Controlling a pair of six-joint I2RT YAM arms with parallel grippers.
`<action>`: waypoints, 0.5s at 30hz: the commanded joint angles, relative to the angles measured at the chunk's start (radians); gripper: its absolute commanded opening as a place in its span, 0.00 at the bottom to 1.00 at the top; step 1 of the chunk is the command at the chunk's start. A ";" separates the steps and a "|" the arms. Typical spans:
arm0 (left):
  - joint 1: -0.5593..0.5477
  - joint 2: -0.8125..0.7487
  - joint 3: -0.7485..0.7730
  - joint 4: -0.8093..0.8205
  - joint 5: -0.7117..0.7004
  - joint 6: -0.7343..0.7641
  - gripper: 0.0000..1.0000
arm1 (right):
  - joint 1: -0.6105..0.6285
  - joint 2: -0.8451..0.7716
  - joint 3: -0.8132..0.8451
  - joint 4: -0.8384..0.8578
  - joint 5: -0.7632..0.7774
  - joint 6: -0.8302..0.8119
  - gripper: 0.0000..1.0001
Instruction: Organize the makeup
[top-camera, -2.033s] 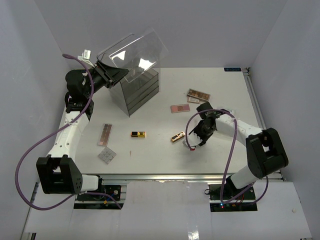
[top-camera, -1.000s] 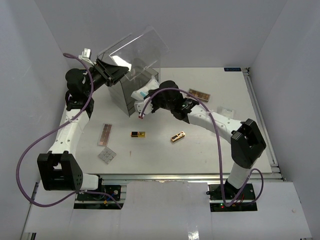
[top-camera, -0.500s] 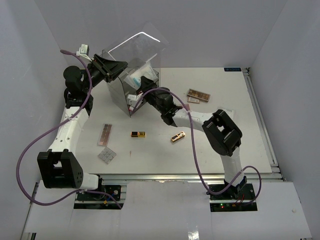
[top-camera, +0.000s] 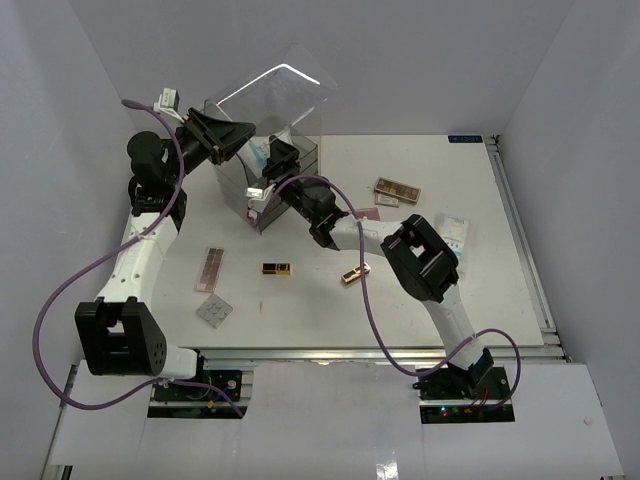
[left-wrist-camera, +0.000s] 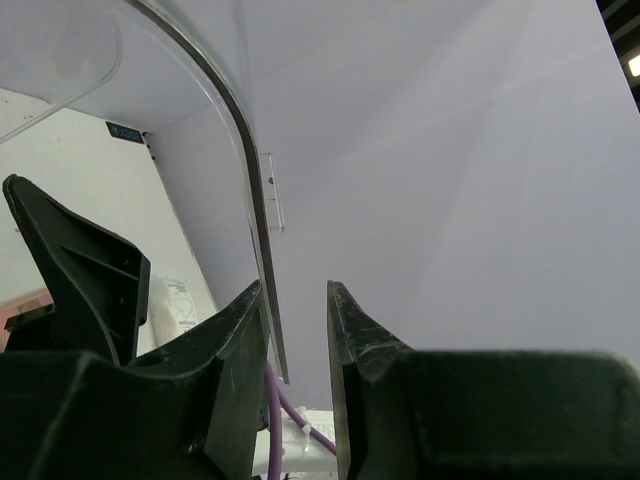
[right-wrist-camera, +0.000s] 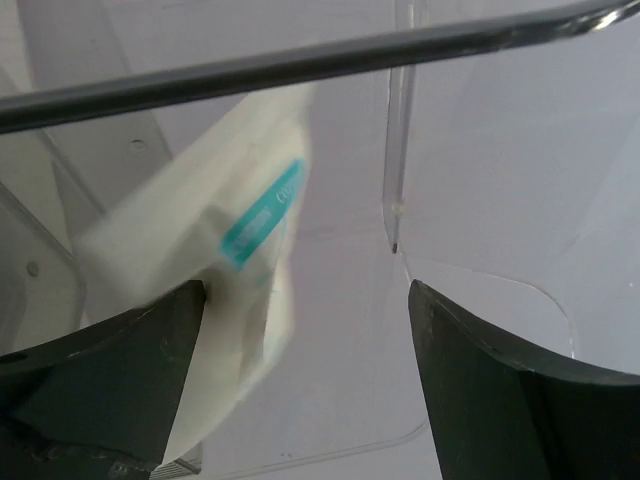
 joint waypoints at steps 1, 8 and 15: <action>-0.003 -0.009 0.022 0.065 0.018 -0.016 0.39 | 0.001 -0.017 -0.032 0.147 -0.071 -0.044 0.98; -0.003 -0.012 0.016 0.069 0.020 -0.018 0.39 | 0.001 -0.169 -0.191 0.115 -0.118 -0.050 0.94; -0.003 -0.014 0.010 0.069 0.016 -0.020 0.39 | 0.002 -0.351 -0.472 0.158 -0.117 -0.079 0.90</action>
